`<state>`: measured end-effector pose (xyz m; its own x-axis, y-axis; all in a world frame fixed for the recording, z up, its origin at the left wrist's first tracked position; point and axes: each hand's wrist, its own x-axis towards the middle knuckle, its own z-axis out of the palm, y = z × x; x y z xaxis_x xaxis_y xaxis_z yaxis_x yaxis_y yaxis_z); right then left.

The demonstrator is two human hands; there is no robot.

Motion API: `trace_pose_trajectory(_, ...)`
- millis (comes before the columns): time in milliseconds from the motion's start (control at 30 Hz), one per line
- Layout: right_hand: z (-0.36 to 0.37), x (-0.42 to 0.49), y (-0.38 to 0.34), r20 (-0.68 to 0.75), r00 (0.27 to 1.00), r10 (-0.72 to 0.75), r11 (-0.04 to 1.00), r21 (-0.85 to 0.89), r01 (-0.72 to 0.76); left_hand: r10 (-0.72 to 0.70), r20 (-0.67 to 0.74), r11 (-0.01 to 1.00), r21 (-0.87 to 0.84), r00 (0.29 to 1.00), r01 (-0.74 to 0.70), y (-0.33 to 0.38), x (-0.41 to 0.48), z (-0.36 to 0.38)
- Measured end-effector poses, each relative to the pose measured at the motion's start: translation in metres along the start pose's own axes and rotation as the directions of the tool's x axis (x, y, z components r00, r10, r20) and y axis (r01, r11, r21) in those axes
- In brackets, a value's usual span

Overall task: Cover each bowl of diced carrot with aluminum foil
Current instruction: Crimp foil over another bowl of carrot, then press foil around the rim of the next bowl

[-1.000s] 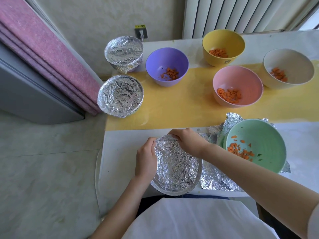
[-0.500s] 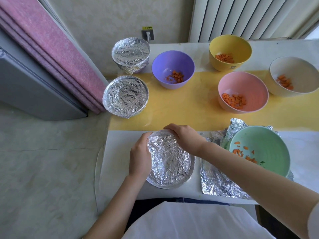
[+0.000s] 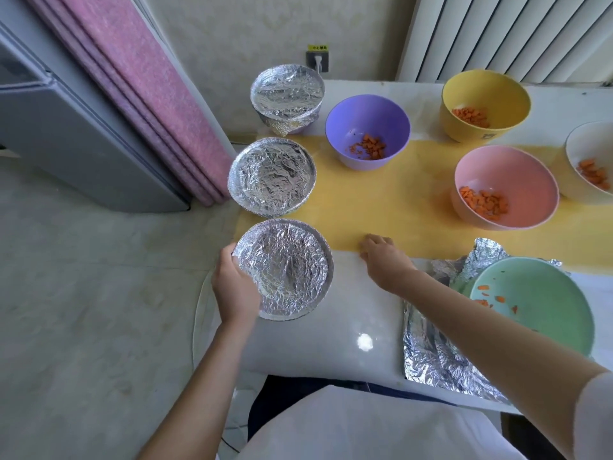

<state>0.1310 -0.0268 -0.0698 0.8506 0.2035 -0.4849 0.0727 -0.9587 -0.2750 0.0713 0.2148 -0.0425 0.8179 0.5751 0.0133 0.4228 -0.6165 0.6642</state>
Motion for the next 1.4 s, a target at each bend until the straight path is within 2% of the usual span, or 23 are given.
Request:
trace_pose_trajectory(133, 0.003, -0.002, 0.005, -0.001, 0.999, -0.032, 0.999, -0.009, 0.032, -0.034, 0.026, 0.999, 0.031, 0.999, 0.034, -0.004, 0.006, -0.002)
trace_pose_trajectory(233, 0.0, -0.005, 0.008, 0.056, 0.997, -0.056, 0.998, -0.007, 0.057, -0.052, 0.049, 0.995, 0.084, 0.997, 0.048, 0.0, 0.007, -0.006)
trace_pose_trajectory(267, -0.003, -0.009, 0.008, 0.07, 0.996, -0.061, 0.998, 0.002, 0.061, -0.018, 0.046, 0.995, 0.104, 0.999, 0.013, 0.002, 0.006, -0.007)
trace_pose_trajectory(333, -0.009, -0.02, 0.007, 0.047, 0.997, -0.065, 0.997, 0.043, 0.063, 0.173, 0.012, 0.974, 0.147, 0.985, -0.173, 0.011, 0.001, -0.006)
trace_pose_trajectory(433, -0.019, -0.042, 0.011, -0.193, 0.975, -0.107, 0.99, 0.07, 0.123, 0.444, 0.022, 0.882, 0.161, 0.896, -0.442, 0.031, -0.014, 0.006)
trace_pose_trajectory(533, -0.029, -0.062, 0.023, -0.508, 0.846, -0.162, 0.974, 0.056, 0.22, 0.646, 0.164, 0.738, 0.117, 0.745, -0.665, 0.055, -0.039, 0.023)
trace_pose_trajectory(600, -0.034, -0.072, 0.04, -0.616, 0.774, -0.147, 0.974, 0.046, 0.221, 0.715, 0.323, 0.625, 0.102, 0.62, -0.774, 0.062, -0.056, 0.04)
trace_pose_trajectory(667, -0.038, -0.082, 0.059, -0.633, 0.768, -0.092, 0.985, 0.054, 0.163, 0.706, 0.494, 0.519, 0.128, 0.508, -0.845, 0.065, -0.073, 0.059)
trace_pose_trajectory(733, -0.04, -0.092, 0.078, -0.609, 0.792, -0.03, 0.995, 0.053, 0.079, 0.637, 0.639, 0.427, 0.173, 0.431, -0.888, 0.068, -0.086, 0.071)
trace_pose_trajectory(800, -0.04, -0.103, 0.093, -0.597, 0.802, 0.019, 0.999, 0.047, 0.011, 0.559, 0.748, 0.394, 0.139, 0.357, -0.909, 0.074, -0.094, 0.078)
trace_pose_trajectory(833, -0.039, -0.107, 0.099, -0.593, 0.805, 0.037, 0.999, 0.04, -0.017, 0.53, 0.782, 0.379, 0.127, 0.328, -0.917, 0.075, -0.096, 0.082)
trace_pose_trajectory(933, -0.036, -0.117, 0.116, -0.564, 0.822, 0.077, 0.991, -0.049, -0.126, 0.42, 0.856, 0.35, 0.154, 0.302, -0.924, 0.077, -0.099, 0.093)
trace_pose_trajectory(1100, -0.037, -0.127, 0.137, -0.497, 0.827, 0.261, 0.948, -0.032, -0.318, 0.414, 0.856, 0.375, 0.149, 0.309, -0.915, 0.073, -0.098, 0.107)
trace_pose_trajectory(1200, -0.042, -0.131, 0.145, -0.502, 0.804, 0.319, 0.936, 0.031, -0.352, 0.425, 0.842, 0.468, 0.11, 0.333, -0.877, 0.079, -0.098, 0.113)
trace_pose_trajectory(1300, -0.047, -0.131, 0.151, -0.49, 0.789, 0.37, 0.92, 0.071, -0.387, 0.519, 0.792, 0.552, -0.023, 0.322, -0.833, 0.094, -0.104, 0.12)
trace_pose_trajectory(1400, -0.049, -0.132, 0.153, -0.478, 0.788, 0.388, 0.915, 0.098, -0.391, 0.549, 0.758, 0.658, -0.132, 0.352, -0.742, 0.115, -0.117, 0.126)
